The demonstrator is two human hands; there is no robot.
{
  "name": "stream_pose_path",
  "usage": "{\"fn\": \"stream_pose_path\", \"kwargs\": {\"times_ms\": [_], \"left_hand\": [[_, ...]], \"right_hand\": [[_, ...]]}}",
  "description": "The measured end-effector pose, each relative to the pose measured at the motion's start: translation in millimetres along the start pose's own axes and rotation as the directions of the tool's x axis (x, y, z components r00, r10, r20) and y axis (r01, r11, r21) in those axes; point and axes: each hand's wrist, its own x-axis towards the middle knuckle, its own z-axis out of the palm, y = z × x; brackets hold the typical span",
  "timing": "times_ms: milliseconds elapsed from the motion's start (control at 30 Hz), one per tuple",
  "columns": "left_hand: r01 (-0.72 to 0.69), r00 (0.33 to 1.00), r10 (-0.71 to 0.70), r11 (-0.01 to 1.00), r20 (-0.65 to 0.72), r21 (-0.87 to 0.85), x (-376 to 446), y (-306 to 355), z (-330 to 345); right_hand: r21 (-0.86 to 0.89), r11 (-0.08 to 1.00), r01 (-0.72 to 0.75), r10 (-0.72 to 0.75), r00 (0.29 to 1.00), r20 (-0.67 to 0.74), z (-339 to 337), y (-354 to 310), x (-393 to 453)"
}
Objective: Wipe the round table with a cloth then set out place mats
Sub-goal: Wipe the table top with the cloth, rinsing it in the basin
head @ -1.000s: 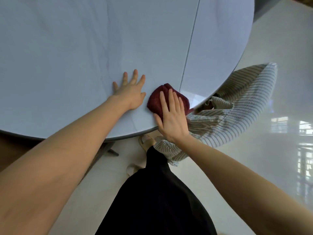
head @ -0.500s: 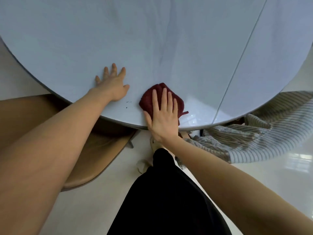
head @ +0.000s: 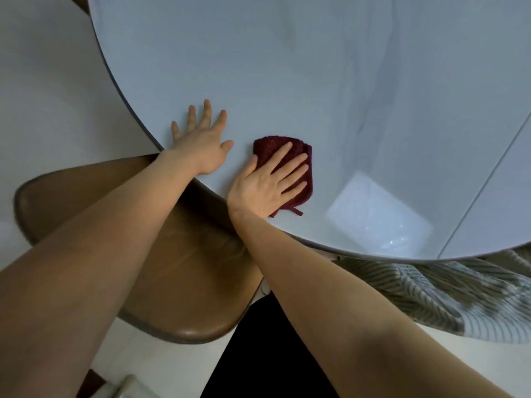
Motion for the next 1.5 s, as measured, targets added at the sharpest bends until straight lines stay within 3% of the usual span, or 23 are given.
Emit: {"fn": "stream_pose_path", "kwargs": {"times_ms": [133,300,367,467,500,533,600,667,733,833,900,967,1000,1067,1133,1200,1267,1333,1433,1500], "left_hand": [[0.015,1.000,-0.015,1.000,0.018,0.004,18,-24,-13],[0.023,1.000,-0.023,1.000,-0.008,0.002,44,-61,-27],[-0.008,1.000,0.009,0.999,-0.029,0.037,50,-72,-26],[-0.083,0.996,0.085,0.995,-0.037,0.051,58,-85,-24],[-0.105,0.994,0.106,0.993,-0.030,0.052,57,-88,-24],[-0.133,0.991,0.135,0.989,-0.020,0.059,56,-94,-23],[-0.211,0.978,0.210,0.974,0.022,0.080,54,-103,-25],[-0.278,0.961,0.275,0.956,0.040,0.099,55,-114,-29],[-0.334,0.942,0.327,0.935,0.069,0.117,57,-125,-38],[-0.385,0.923,0.375,0.913,0.091,0.137,57,-138,-45],[-0.452,0.892,0.439,0.870,0.107,0.194,55,-139,-45],[-0.519,0.855,0.503,0.826,0.125,0.220,51,-128,-46],[-0.557,0.830,0.540,0.799,0.135,0.228,48,-115,-48],[-0.605,0.795,0.589,0.761,0.143,0.232,45,-88,-53],[-0.651,0.758,0.634,0.719,0.153,0.243,43,-57,-55],[-0.686,0.726,0.665,0.682,0.176,0.251,42,-28,-53],[-0.712,0.701,0.680,0.643,0.217,0.282,42,-2,-45],[-0.709,0.703,0.669,0.639,0.241,0.299,47,14,-39],[-0.707,0.706,0.654,0.625,0.273,0.330,66,60,-41],[-0.716,0.696,0.664,0.615,0.272,0.331,77,89,-49]], "right_hand": [[-0.027,0.999,0.038,-0.040,0.998,-0.049,19,-41,21],[-0.111,0.952,0.286,-0.271,0.954,0.129,24,-78,53],[-0.163,0.888,0.429,-0.404,0.900,0.165,18,-71,64],[-0.179,0.724,0.666,-0.617,0.742,0.264,-2,-50,93],[-0.176,0.726,0.664,-0.616,0.743,0.261,-6,-42,101],[-0.181,0.786,0.592,-0.551,0.802,0.229,-7,-37,97],[-0.173,0.944,0.282,-0.275,0.959,0.064,5,-35,67],[-0.172,0.980,0.097,-0.110,0.992,-0.066,27,-55,22],[-0.192,0.961,0.198,-0.206,0.978,-0.026,42,-77,-18],[-0.186,0.876,0.445,-0.435,0.895,0.093,41,-79,-31],[-0.194,0.850,0.490,-0.476,0.872,0.118,37,-61,-29],[-0.192,0.917,0.351,-0.348,0.936,0.048,30,-39,-20],[-0.178,0.962,0.207,-0.214,0.977,-0.024,22,-25,-12],[-0.135,0.989,-0.062,0.044,0.990,-0.135,5,2,7],[-0.054,0.954,-0.296,0.280,0.939,-0.200,-15,25,27],[0.042,0.870,-0.491,0.486,0.839,-0.245,-27,38,41],[0.057,0.810,-0.583,0.572,0.767,-0.291,-23,41,42],[0.019,0.860,-0.510,0.492,0.817,-0.302,-14,38,35],[-0.080,0.964,-0.254,0.227,0.941,-0.251,-22,54,36],[-0.110,0.986,-0.122,0.093,0.968,-0.235,-29,62,36]]}}
